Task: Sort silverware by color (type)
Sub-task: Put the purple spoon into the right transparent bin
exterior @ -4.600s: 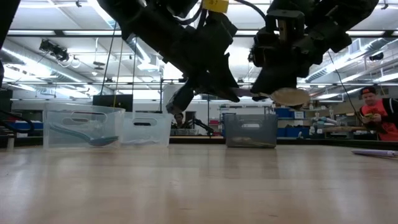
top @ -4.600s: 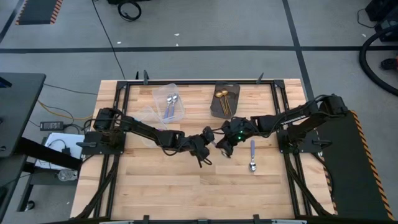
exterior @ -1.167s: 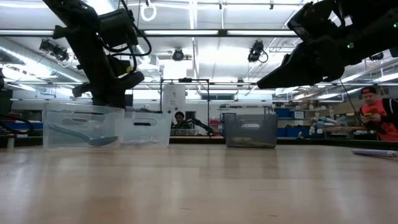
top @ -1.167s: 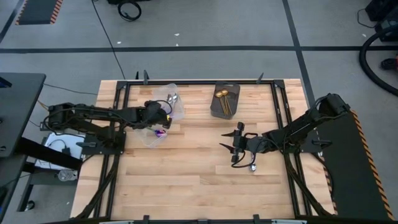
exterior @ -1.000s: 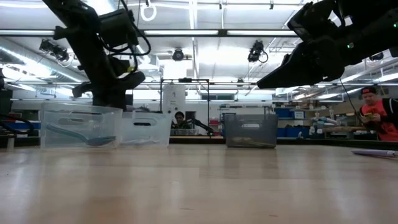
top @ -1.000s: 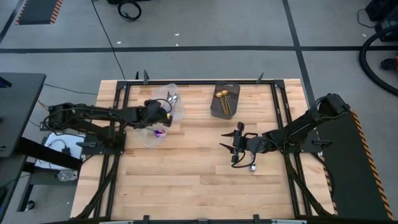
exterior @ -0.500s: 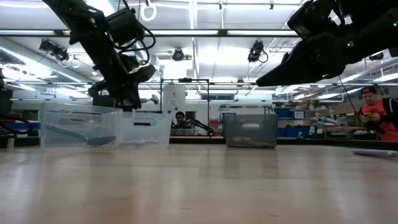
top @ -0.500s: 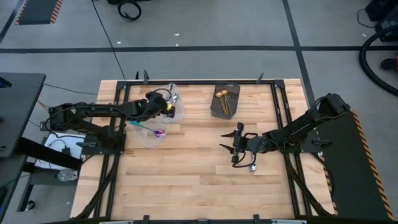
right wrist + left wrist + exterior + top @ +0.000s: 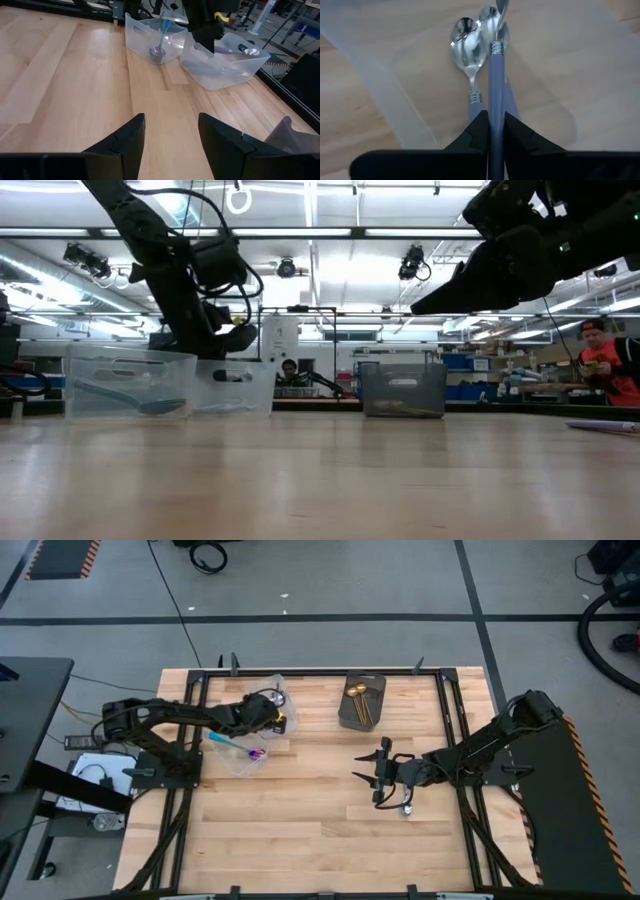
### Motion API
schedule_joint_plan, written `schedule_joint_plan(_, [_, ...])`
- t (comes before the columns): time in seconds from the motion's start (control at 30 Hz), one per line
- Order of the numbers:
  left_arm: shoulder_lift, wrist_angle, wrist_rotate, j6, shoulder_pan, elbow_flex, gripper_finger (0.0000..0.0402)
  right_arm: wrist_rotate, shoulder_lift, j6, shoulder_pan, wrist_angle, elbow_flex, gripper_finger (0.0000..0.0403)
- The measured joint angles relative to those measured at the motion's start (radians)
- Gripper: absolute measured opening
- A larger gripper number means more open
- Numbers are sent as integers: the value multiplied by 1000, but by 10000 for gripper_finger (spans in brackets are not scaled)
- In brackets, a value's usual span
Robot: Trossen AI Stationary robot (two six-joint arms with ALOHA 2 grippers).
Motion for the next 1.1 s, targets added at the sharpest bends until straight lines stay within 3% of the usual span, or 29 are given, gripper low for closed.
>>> schedule_joint_plan(0.17, [0, -3, -1, 21, -21, 0, 72, 0, 0, 11, 0, 0, 0, 194])
schedule_joint_plan(0.4, [-4, 5, -9, 87, -45, 0, 142, -1, 0, 146, 0, -15, 0, 194])
schedule_joint_plan(0.7, [-115, 82, -98, 433, -178, -1, 164, -124, 0, 276, -21, -118, 0, 194])
schedule_joint_plan(0.8, [-154, 116, -101, 552, -261, -1, 164, -119, 0, 351, -40, -259, 43, 191])
schedule_joint_plan(0.97, [-174, 166, -132, 718, -410, -1, 164, -98, 9, 536, -49, -646, 194, 181])
schedule_joint_plan(1.1, [-172, 176, -132, 790, -501, -1, 165, -99, 21, 672, -37, -819, 270, 177])
